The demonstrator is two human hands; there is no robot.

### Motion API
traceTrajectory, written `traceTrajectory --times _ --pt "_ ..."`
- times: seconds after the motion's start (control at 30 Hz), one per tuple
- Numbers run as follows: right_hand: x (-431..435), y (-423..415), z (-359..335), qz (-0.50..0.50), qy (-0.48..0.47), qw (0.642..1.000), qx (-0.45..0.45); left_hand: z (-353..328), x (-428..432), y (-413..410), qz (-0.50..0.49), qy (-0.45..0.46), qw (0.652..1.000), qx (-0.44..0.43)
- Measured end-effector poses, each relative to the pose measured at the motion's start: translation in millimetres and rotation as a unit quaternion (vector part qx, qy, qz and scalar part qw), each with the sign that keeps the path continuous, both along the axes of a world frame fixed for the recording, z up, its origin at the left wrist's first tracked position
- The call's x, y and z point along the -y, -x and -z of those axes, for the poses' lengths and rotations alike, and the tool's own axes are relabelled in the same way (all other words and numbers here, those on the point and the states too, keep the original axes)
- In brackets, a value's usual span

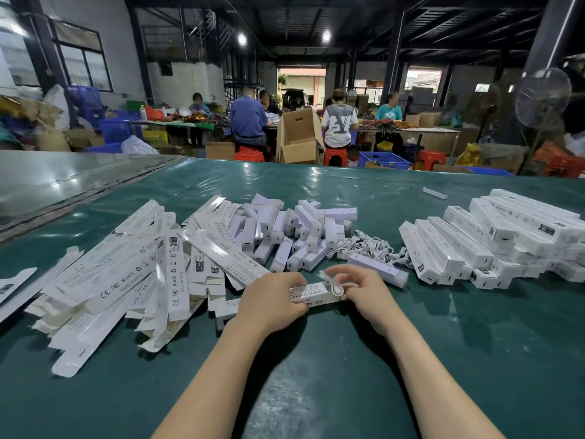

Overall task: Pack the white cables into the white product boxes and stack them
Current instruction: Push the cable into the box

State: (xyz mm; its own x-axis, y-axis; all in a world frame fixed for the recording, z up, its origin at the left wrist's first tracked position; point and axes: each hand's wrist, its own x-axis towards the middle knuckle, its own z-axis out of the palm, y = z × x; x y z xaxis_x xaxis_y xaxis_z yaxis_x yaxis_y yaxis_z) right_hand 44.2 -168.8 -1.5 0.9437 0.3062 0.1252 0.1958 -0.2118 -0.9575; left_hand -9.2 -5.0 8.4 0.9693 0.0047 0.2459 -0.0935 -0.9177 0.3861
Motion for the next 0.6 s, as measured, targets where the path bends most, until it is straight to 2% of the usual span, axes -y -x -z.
traceTrajectory --times 0.07,0.1,0.27,0.43,0.6 --pt "-4.3 2.3 -0.1 -0.007 0.131 0.988 0.086 0.4 1.2 -0.4 0.011 -0.011 1.0 0.007" --pt "-5.2 3.5 -0.2 -0.009 0.158 0.981 0.109 0.5 2.5 -0.5 0.02 -0.016 1.0 0.012" --pt "-0.6 5.3 0.8 0.019 0.109 0.99 0.092 1.9 8.3 -1.4 0.05 -0.014 0.998 0.018" --pt "-1.2 2.7 2.4 0.075 0.145 0.972 0.169 4.4 10.1 -4.7 0.07 -0.048 0.996 0.04" --pt "-2.2 6.1 -2.0 0.082 0.152 0.962 0.212 1.7 23.6 -3.9 0.067 0.051 0.992 0.09"
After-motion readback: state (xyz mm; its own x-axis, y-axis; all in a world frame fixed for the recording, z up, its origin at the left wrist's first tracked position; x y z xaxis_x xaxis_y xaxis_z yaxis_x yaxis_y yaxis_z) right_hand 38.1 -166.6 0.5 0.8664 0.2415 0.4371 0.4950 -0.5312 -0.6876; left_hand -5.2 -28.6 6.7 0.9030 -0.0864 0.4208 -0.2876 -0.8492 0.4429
